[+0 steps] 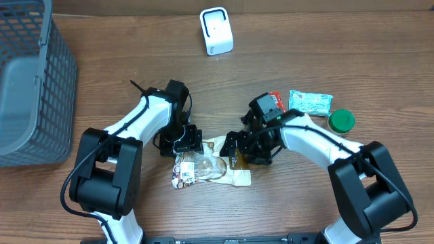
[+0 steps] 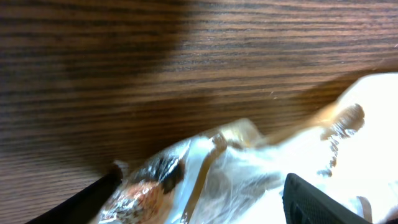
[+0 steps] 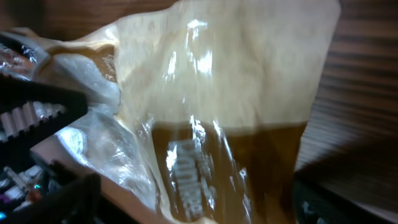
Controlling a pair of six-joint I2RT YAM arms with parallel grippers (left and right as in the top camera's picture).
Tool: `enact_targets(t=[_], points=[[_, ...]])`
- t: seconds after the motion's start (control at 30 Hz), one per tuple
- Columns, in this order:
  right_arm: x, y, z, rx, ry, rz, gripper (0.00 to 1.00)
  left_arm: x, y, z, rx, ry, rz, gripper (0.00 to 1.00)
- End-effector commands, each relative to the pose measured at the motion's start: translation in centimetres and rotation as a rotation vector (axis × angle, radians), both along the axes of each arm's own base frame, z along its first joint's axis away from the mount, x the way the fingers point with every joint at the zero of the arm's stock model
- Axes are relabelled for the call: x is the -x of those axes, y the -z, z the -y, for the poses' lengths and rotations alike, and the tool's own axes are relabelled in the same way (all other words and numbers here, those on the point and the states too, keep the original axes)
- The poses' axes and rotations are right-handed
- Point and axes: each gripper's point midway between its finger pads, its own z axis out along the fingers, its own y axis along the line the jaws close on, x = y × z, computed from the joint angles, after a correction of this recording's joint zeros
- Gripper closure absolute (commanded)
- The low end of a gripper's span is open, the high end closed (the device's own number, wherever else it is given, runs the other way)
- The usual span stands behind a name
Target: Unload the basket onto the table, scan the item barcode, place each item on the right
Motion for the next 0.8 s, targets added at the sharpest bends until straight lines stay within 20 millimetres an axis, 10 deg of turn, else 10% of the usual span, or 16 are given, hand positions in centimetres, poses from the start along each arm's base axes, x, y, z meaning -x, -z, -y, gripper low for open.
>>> enact_targets(t=[0.0, 0.57, 0.77], points=[[2.7, 1.8, -0.8, -0.013, 0.005, -0.091, 0.07, 0.5, 0.4, 0.3, 0.008, 0.002, -0.018, 0.25], [1.0, 0.2, -4.2, -0.163, -0.059, 0.037, 0.57, -0.3, 0.5, 0.5, 0.016, 0.001, 0.015, 0.33], [0.7, 0.5, -3.9, -0.138, -0.052, 0.054, 0.66, -5.7, -2.3, -0.8, 0.058, -0.08, 0.165, 0.27]])
